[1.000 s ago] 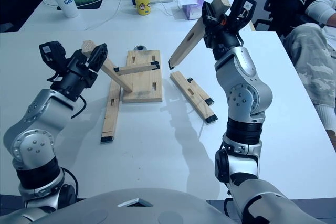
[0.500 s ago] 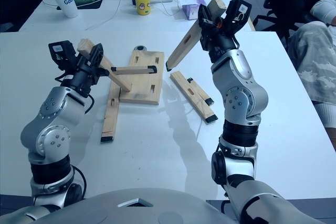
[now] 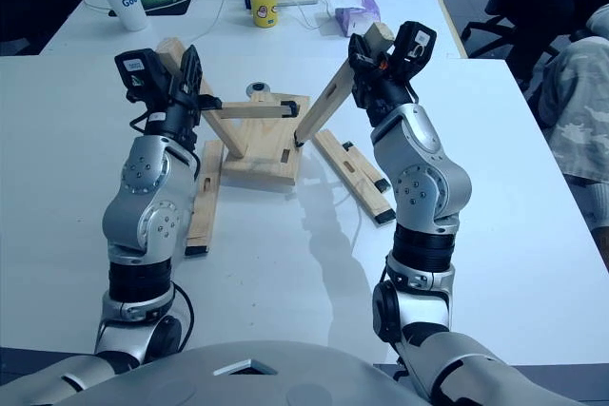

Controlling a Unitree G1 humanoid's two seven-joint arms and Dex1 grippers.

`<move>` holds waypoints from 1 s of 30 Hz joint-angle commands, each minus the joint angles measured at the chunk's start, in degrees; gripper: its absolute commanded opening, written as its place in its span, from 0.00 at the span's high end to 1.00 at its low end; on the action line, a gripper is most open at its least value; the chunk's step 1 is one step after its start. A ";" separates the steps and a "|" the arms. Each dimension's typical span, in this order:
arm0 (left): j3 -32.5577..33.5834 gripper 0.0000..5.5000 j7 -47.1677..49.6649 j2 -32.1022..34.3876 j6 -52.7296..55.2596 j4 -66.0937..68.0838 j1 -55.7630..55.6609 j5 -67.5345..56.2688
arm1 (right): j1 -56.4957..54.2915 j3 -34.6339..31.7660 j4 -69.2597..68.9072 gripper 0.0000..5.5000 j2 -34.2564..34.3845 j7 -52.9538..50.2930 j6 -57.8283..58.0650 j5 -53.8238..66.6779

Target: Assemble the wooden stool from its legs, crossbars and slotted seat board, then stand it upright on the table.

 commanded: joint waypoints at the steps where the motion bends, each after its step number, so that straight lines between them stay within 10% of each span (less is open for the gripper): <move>1: -3.59 0.81 -2.69 -2.03 3.97 4.66 1.84 0.84 | -1.44 -5.24 1.92 0.81 2.69 -7.20 6.12 4.84; 30: -1.71 0.81 -5.52 -7.21 6.63 3.60 1.73 4.34 | 8.25 -5.96 -4.20 0.81 2.32 -13.57 6.54 -1.51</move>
